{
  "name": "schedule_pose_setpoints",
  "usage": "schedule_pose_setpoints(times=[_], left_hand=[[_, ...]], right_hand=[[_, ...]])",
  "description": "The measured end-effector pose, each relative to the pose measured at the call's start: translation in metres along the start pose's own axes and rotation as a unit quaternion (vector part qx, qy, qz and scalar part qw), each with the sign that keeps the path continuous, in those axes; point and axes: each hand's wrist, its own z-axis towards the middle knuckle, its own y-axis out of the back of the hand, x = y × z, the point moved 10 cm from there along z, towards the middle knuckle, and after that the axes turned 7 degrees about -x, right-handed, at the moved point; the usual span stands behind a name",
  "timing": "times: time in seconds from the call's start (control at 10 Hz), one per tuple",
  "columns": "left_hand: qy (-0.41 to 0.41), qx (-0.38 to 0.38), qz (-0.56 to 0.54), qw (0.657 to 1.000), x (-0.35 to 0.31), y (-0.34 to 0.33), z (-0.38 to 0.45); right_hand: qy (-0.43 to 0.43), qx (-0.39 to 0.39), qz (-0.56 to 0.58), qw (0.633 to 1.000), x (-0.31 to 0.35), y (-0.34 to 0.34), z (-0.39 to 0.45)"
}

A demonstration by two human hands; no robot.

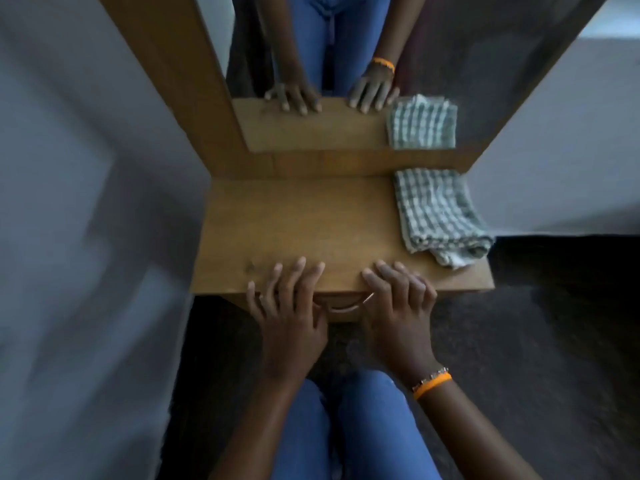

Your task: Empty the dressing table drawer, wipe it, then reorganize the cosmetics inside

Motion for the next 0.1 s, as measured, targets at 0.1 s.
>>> schedule_pose_setpoints(times=[0.1], left_hand=[[0.025, 0.099, -0.12, 0.988, -0.004, 0.0287, 0.0127]], right_hand=[[-0.017, 0.153, 0.109, 0.982, 0.0093, 0.0194, 0.0262]])
